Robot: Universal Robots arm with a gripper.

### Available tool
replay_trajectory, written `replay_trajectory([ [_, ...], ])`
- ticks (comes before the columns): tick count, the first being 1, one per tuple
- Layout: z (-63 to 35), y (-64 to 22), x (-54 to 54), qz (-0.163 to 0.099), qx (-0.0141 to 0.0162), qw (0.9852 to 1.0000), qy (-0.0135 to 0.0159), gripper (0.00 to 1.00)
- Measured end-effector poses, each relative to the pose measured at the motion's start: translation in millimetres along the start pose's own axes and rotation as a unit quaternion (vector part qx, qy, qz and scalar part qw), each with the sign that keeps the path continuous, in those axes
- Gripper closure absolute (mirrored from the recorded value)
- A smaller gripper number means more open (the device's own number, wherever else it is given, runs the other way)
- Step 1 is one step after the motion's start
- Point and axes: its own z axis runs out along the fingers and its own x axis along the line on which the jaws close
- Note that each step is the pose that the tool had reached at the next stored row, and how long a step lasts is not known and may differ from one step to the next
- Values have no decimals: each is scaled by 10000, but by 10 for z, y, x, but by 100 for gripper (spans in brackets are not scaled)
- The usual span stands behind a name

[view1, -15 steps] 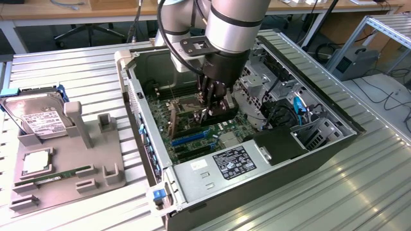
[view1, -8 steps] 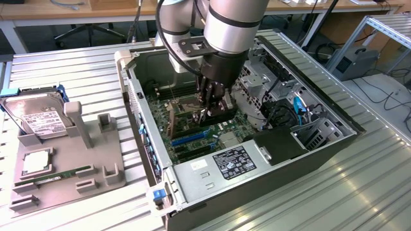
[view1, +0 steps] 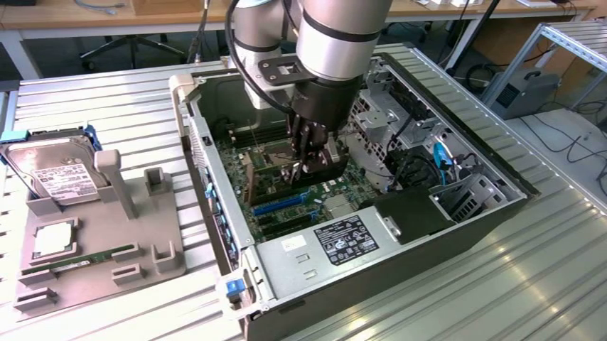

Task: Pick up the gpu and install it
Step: 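Insert the gpu into the slot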

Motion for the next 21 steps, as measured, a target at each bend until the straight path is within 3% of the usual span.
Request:
replay_trajectory([
  [7, 11, 35, -17, 0, 0, 10000, 0, 73],
  [12, 31, 37, -119, 0, 0, 10000, 1, 73],
  [21, 70, 86, -119, 0, 0, 10000, 1, 73],
])
